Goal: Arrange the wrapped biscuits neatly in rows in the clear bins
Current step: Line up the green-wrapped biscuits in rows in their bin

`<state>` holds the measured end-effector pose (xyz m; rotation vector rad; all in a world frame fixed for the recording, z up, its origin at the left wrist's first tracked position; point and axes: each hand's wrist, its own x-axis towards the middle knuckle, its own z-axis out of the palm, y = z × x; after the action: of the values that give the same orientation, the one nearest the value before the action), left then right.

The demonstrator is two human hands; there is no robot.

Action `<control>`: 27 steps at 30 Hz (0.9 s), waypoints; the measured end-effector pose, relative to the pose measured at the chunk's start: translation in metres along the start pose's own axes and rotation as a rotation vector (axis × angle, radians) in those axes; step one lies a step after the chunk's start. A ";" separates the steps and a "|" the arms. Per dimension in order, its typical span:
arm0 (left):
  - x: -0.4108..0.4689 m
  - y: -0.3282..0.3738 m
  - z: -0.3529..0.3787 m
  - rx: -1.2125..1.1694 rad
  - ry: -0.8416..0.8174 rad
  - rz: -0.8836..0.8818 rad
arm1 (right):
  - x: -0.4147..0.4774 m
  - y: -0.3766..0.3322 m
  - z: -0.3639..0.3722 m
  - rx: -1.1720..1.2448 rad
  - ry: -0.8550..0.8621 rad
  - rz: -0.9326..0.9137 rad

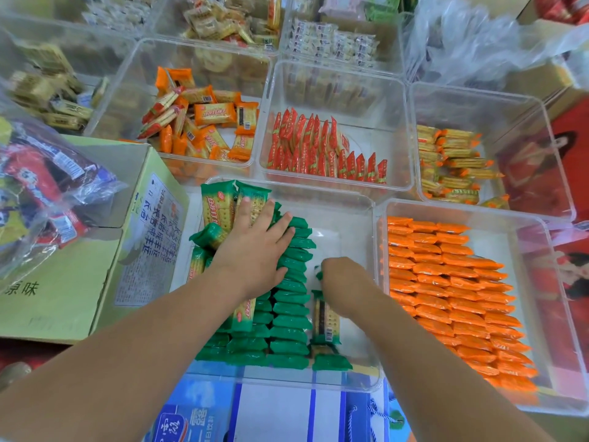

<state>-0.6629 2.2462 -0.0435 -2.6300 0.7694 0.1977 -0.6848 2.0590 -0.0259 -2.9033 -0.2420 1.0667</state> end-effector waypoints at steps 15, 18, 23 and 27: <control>-0.003 0.001 0.000 0.027 0.006 0.020 | 0.025 -0.004 -0.074 0.126 0.398 -0.232; -0.004 0.000 0.000 0.010 0.011 0.021 | 0.044 -0.011 -0.071 0.213 0.403 -0.182; -0.010 -0.002 -0.006 -0.037 0.036 0.048 | 0.064 -0.020 -0.058 0.484 0.435 -0.063; -0.028 -0.005 -0.020 -0.147 0.229 0.020 | 0.074 -0.025 -0.041 0.663 0.424 -0.007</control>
<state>-0.6834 2.2562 -0.0170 -2.8185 0.8857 -0.0445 -0.6058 2.0965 -0.0398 -2.4198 0.1040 0.3897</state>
